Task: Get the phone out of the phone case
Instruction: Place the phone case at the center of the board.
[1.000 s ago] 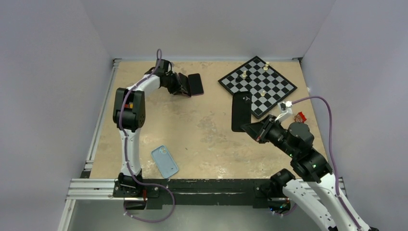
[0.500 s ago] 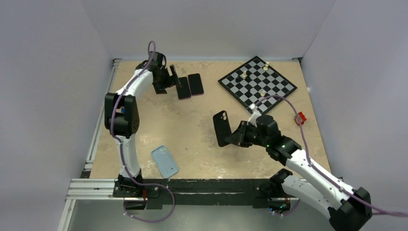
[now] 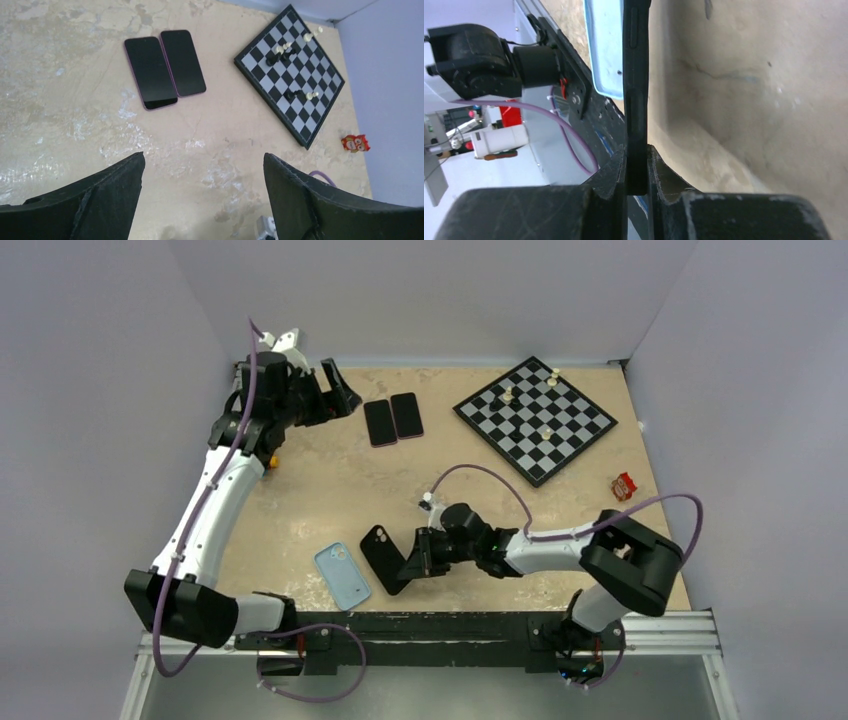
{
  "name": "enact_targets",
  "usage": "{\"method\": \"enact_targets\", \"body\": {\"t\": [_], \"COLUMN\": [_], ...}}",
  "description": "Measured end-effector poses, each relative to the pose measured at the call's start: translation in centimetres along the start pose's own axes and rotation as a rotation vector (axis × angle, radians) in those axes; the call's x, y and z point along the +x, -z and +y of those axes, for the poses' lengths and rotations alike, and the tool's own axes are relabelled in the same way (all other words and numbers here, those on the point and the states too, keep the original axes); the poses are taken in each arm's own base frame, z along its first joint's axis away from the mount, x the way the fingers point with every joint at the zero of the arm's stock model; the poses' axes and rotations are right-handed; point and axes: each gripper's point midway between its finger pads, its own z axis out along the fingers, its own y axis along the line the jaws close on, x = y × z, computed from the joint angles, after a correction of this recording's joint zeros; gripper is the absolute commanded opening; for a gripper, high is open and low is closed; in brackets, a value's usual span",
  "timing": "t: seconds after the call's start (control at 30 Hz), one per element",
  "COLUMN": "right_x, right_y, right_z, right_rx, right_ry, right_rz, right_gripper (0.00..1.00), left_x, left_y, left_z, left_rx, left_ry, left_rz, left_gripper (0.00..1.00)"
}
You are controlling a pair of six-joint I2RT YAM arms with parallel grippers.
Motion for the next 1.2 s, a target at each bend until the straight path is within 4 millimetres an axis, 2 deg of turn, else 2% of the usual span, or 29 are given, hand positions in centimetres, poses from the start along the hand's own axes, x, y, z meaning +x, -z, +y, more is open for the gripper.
{"method": "enact_targets", "body": {"t": [0.1,0.23,0.47,0.7,0.8,0.83,0.87,0.9,1.07,1.2], "right_x": [-0.6,-1.5,-1.6,-1.4,-1.5,-1.5,-1.6,-1.6,-1.6,-2.8], "right_y": [-1.5,-2.5,-3.8,-4.7,-4.9,-5.0,-5.1,-5.2,-5.3,-3.5], "right_z": [0.6,1.4,1.2,0.6,0.6,0.6,0.6,0.7,0.6,0.9], "right_rx": [-0.039,-0.081,-0.117,-0.118,-0.125,-0.125,-0.126,-0.126,-0.097,0.024], "right_ry": [-0.008,-0.008,-0.031,-0.071,-0.076,-0.078,-0.078,-0.076,-0.05,0.02], "right_rz": [-0.001,-0.022,-0.025,-0.021,-0.024,-0.024,-0.025,-0.024,-0.026,-0.068], "right_gripper": [0.0,0.0,0.07,0.19,0.33,0.43,0.67,0.76,0.84,0.87], "left_x": [2.3,5.4,4.8,4.2,4.3,4.3,4.3,4.3,4.2,4.2], "left_y": [0.0,-0.4,-0.1,0.2,0.2,0.2,0.2,0.2,0.2,0.2], "left_z": [0.7,2.4,2.2,1.8,1.7,1.7,1.6,1.6,1.6,1.6], "left_rx": [0.0,-0.027,-0.017,0.001,0.005,0.006,0.007,0.007,0.008,0.009], "left_ry": [-0.026,-0.054,-0.087,-0.092,-0.092,-0.092,-0.092,-0.092,-0.093,-0.093], "left_rz": [0.031,0.082,0.053,0.03,0.031,0.032,0.032,0.032,0.03,0.029], "left_gripper": [0.91,0.89,0.89,0.89,0.88,0.88,0.88,0.88,0.88,0.88]}}
